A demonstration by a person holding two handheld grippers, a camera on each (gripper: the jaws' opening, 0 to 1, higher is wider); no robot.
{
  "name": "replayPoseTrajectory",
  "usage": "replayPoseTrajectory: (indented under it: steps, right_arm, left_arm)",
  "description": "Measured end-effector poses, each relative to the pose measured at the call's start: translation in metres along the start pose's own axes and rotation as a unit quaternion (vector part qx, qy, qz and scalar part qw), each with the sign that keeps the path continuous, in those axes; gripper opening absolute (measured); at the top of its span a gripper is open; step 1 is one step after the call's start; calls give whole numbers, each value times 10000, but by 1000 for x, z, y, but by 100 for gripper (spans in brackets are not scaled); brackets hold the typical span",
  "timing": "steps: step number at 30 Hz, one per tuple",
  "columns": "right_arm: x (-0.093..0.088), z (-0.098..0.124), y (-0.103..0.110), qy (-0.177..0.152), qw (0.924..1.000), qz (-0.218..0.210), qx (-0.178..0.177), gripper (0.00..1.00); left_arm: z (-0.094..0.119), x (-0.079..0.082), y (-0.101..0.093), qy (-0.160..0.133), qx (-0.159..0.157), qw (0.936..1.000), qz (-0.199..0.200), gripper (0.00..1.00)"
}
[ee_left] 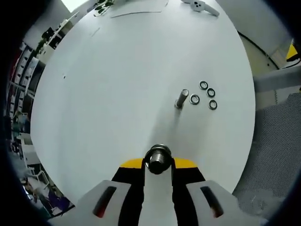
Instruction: Place the washer onto the threaded stud by aligning its center hole with the stud, sliding it down to the base, and recovering from edge contact or off-axis alignment until the washer reaches the visible bottom stop.
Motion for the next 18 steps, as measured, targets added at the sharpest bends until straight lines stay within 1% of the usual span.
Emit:
replayPoseTrajectory:
  steps: [11,18]
  right_arm:
    - [0,0,-1,3,10000,-1,-34,33]
    - [-1,0,-3,16,10000,6,-53,33]
  left_arm:
    - [-7,-2,-4,83,-48,10000,17,19]
    - [-15,-6,-5,133,-77,9999,54,19]
Point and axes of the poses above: the point that each gripper's makers call its tool centre point, and the gripper's own axes: z roughly backward along the fingers, y roughly to its left, x roughly out of its top, the point moved 1 cm from there along z, roughly backward along the fingers, and after that the axes turned 9 degrees about -y, right-handed, at the moved point
